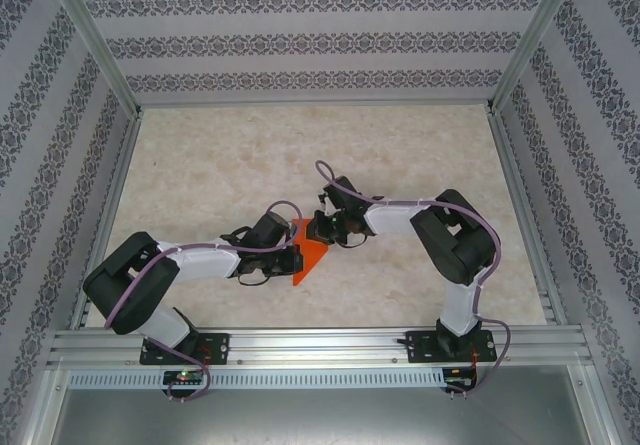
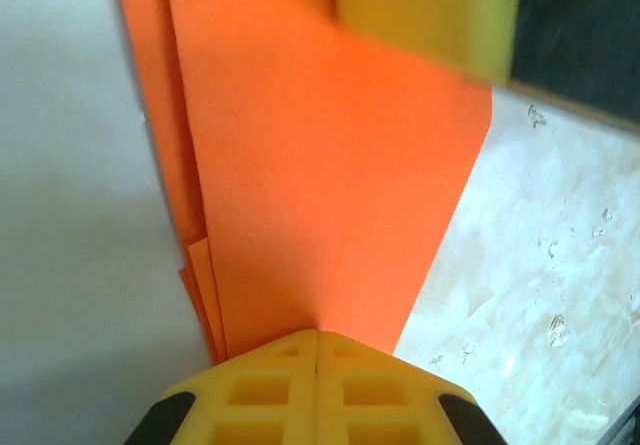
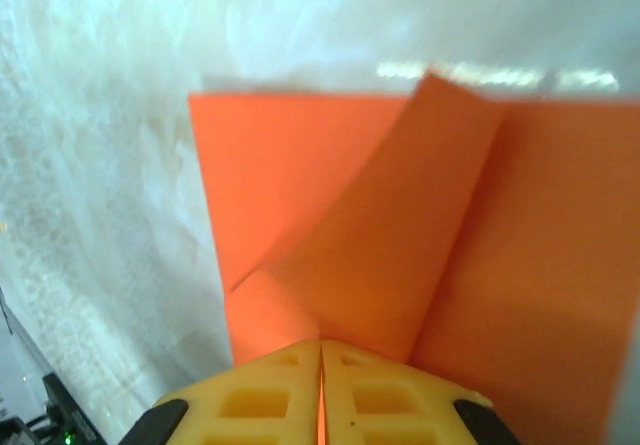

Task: Fold a paper plane with a square sheet of paper (pick it up from the middle)
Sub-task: Fourth fold the wing at the center of the table.

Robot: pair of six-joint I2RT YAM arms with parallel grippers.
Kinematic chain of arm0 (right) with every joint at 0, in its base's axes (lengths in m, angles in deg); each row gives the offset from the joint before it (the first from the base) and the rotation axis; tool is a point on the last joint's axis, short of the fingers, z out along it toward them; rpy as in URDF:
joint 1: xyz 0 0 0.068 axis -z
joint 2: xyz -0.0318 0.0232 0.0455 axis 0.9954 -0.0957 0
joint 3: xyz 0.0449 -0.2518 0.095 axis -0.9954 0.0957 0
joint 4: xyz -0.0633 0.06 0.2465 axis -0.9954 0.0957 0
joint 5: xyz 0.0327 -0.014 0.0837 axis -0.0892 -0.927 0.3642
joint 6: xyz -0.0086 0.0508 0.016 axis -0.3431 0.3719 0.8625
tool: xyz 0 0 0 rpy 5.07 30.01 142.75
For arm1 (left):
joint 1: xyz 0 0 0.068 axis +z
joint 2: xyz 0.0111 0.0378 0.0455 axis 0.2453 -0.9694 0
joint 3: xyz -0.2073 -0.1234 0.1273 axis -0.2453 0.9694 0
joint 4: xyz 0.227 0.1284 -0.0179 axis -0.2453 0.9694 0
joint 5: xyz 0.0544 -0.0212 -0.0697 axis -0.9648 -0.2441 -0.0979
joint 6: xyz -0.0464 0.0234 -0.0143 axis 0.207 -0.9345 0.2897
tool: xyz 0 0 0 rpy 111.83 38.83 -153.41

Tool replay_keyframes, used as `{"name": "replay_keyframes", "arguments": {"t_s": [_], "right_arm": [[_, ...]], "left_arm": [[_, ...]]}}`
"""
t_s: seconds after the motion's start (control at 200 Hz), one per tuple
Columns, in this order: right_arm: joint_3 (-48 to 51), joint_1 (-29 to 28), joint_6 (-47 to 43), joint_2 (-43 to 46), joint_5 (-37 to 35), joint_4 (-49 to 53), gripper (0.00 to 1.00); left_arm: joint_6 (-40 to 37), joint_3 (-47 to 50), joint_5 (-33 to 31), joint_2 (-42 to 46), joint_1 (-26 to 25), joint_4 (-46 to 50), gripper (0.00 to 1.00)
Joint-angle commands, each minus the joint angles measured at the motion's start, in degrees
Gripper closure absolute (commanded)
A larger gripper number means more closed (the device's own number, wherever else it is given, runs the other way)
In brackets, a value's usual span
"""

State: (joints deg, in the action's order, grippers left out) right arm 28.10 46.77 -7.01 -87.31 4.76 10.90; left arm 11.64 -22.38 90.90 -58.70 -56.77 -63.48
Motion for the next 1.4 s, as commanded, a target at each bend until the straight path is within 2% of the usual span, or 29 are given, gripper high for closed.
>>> {"name": "replay_keyframes", "arguments": {"t_s": [0.0,0.365,0.709,0.849,1.009,1.184,1.299,1.399], "right_arm": [[-3.3,2.3,-2.7,-2.3,-4.0,2.8,0.9],[-6.2,8.5,-4.8,-6.9,-3.1,2.8,0.89],[-7.4,12.2,-7.1,-2.5,-0.3,5.0,0.88],[-4.5,10.7,-6.1,3.4,0.2,4.4,0.87],[-0.4,6.3,-3.3,8.2,1.5,0.6,0.86],[1.1,0.6,0.8,5.4,2.3,-4.6,0.86],[2.0,-1.3,3.4,2.1,2.9,-8.3,0.87],[2.2,-2.4,3.2,-0.5,1.6,-7.2,0.87]], "left_arm": [[-2.2,4.7,-3.7,-1.9,-0.7,10.9,1.0],[-2.4,7.5,-4.6,-0.5,-0.7,10.9,1.0],[-6.5,6.4,-3.3,-1.1,-0.7,11.7,1.0],[-8.1,5.7,-3.0,-0.9,-0.7,12.4,1.0],[-9.2,4.8,-3.1,-0.9,-0.7,13.4,1.0],[-9.5,4.2,-3.3,-1.1,-0.7,14.0,1.0],[-9.6,4.1,-3.4,-1.0,-0.7,14.3,1.0],[-9.7,4.0,-3.5,-1.0,-0.7,14.7,1.0]]}}
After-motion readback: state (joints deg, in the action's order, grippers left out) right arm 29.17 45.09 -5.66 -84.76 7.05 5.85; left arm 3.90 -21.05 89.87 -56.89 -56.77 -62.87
